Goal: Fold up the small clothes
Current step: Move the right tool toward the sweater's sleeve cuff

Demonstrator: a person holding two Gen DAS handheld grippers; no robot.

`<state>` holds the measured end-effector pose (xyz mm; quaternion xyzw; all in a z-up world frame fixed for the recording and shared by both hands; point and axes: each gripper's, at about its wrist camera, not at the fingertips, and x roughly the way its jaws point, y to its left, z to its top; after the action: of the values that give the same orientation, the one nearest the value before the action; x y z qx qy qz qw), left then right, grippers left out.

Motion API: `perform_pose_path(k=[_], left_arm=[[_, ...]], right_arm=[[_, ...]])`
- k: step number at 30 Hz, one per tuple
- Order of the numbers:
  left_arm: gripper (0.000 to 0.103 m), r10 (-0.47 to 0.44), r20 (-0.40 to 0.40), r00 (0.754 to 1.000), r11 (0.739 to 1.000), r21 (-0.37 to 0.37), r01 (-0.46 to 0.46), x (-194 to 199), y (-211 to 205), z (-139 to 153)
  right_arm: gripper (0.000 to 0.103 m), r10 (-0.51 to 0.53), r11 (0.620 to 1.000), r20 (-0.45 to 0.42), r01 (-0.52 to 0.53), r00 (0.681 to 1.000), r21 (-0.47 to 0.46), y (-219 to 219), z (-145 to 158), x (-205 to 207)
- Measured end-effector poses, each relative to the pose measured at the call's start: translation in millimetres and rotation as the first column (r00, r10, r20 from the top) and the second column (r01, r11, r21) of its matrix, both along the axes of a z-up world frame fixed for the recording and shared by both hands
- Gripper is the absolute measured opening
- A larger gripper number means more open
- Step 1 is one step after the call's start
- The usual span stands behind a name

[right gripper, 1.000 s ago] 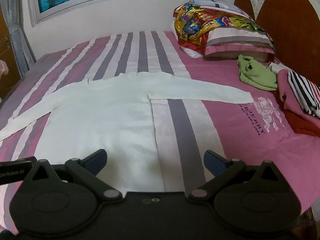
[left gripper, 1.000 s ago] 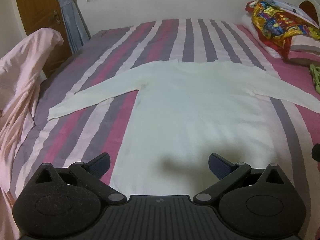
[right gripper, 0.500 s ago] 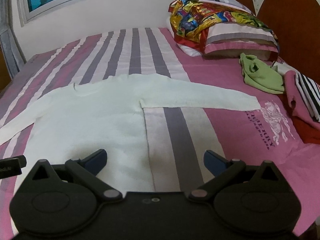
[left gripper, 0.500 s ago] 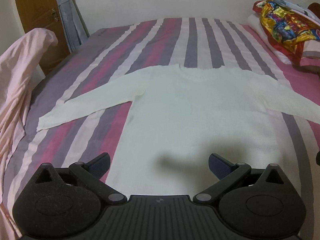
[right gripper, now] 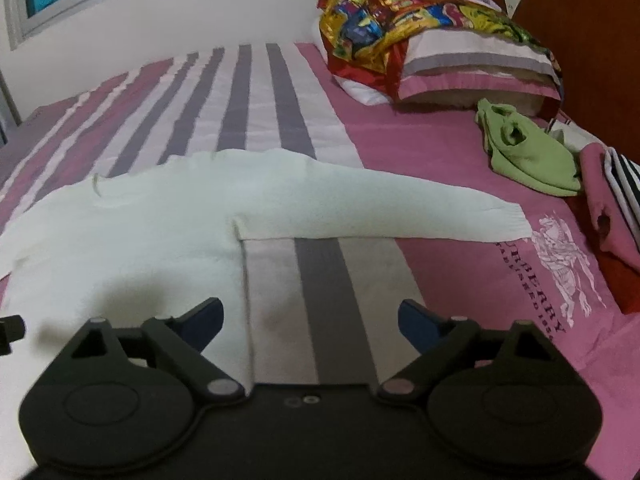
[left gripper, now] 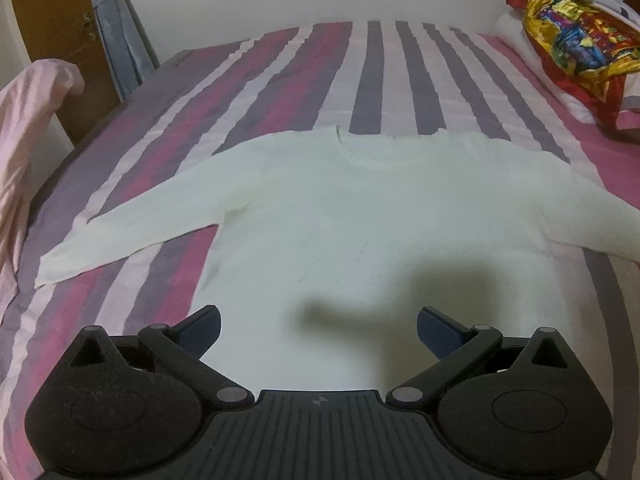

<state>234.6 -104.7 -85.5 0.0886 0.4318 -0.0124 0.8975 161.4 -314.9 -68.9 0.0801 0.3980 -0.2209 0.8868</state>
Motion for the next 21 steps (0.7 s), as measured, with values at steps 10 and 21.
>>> perform_pose_path(k=[10, 21], left_arm=[[0.103, -0.008, -0.018, 1.000, 1.000, 0.003, 0.008, 43, -30, -24], [0.103, -0.052, -0.046, 0.998, 0.999, -0.002, 0.052, 71, -79, -44]], right_arm=[[0.082, -0.077, 0.996, -0.045, 0.079, 0.996, 0.034, -52, -30, 38], [0.073, -0.190, 0.980, -0.074, 0.193, 0.979, 0.038, -114, -53, 48]])
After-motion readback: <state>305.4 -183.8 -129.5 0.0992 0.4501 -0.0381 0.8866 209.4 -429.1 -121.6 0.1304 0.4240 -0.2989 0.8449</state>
